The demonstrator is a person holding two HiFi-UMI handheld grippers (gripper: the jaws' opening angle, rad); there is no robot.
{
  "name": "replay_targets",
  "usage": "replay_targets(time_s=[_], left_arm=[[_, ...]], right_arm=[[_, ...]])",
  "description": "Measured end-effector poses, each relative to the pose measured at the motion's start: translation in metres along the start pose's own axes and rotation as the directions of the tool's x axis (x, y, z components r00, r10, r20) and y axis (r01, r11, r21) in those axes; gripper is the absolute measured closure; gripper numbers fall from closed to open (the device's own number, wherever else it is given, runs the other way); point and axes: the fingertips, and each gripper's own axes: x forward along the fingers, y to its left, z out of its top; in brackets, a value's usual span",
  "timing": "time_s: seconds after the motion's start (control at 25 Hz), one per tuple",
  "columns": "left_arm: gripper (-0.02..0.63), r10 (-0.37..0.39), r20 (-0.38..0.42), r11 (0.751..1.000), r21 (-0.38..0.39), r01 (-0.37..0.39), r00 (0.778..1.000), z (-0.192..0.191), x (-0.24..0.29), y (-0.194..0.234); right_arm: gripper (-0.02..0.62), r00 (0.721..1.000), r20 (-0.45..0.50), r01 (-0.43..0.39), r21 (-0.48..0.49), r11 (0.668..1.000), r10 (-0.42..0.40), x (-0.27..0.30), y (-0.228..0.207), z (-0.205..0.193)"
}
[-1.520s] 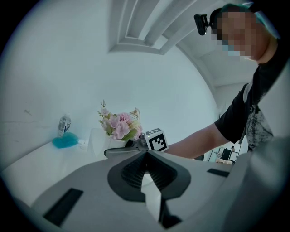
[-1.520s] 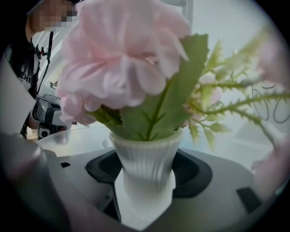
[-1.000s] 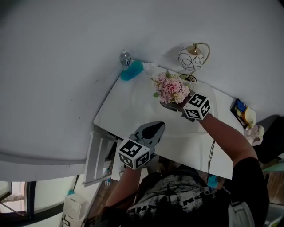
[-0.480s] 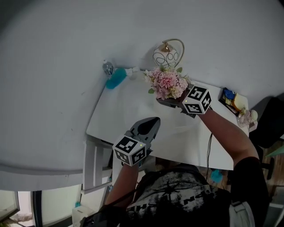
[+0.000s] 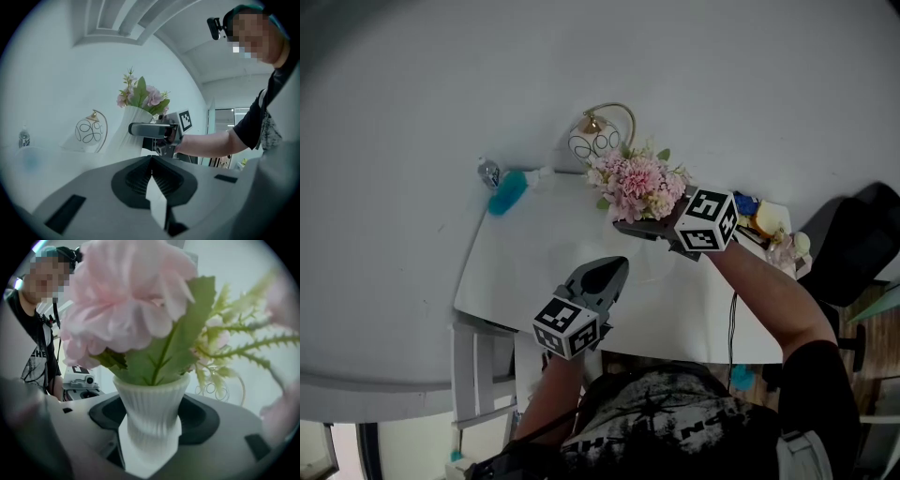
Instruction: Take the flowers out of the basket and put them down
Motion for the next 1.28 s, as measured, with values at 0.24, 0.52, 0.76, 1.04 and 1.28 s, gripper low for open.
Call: replay_targets(time_s=[0.24,0.52,0.76,1.04,1.28], left_arm=[[0.589,-0.017,0.049,0.999,-0.029,0.018,0.999,0.016,0.043,-0.035],[0.589,-0.013,0.032,0.999,-0.029,0.014,0.999,0.015,0.067,-0.061],[0.589,-0.023,0.015,1.0,-0.016,0.023,1.0,0.009,0.083,-0.094],[0.589,-0.084,-0.001,0.996,-0.028,0.084,0.996,0.0,0.106,-0.135],[0.589,-0.107,-0.038,0.994,-0.041,0.105,0.994,-0.021,0.126,-0.159]], right_arm=[[0.262,1.0,0.023,0.0,-0.019,1.0,0.0,-0.062,-0.011,0.017],[0.262,0.995,0.099,0.032,-0.016,0.999,-0.03,-0.118,-0.024,0.049],[0.262,0.992,0.113,0.061,-0.028,0.998,-0.058,-0.164,-0.024,0.053],[0.262,0.988,0.093,0.119,0.011,0.993,-0.12,-0.208,-0.027,0.015],[0.262,0.983,0.049,0.178,0.025,0.984,-0.179,-0.245,-0.025,-0.021]])
